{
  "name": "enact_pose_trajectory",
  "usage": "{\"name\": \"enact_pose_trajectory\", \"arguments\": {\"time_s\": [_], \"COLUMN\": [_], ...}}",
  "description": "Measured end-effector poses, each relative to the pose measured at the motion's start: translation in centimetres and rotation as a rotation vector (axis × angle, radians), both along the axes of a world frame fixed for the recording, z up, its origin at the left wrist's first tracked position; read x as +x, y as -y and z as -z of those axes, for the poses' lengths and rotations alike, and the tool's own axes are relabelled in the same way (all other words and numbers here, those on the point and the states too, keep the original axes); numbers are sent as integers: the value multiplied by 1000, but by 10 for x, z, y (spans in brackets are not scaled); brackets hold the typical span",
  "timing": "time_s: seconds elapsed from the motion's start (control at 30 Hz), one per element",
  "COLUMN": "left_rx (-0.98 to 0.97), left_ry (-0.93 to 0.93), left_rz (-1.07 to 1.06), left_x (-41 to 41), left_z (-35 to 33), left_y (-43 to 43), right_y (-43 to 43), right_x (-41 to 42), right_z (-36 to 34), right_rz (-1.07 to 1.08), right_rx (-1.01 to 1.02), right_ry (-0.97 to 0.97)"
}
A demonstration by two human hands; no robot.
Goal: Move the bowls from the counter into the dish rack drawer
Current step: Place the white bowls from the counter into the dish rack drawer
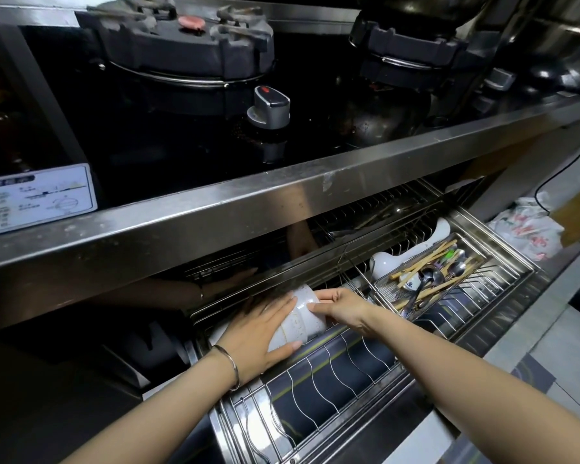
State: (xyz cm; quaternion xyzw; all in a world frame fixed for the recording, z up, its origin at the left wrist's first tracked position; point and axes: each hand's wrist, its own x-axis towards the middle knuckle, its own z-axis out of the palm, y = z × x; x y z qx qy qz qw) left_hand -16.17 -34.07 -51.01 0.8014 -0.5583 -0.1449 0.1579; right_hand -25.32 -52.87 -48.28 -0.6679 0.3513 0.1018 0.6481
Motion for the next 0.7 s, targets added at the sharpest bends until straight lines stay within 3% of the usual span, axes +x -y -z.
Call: {"name": "enact_pose_trajectory", "arguments": {"time_s": [0.27,0.47,0.7], "left_rx": [133,213,-46], "left_ry": [0,33,30], "left_rz": [5,5,28], "left_x": [0,-10,-31], "left_z": [-9,-26,-94], "left_y": [5,6,-3], "right_y": [3,2,-13], "right_x": [-1,-11,-50], "right_z": [-5,-22,-105], "right_rz": [-115,-160,-67], "right_rx": [-102,-338,-628], "right_ry": [-5,-80,215]}}
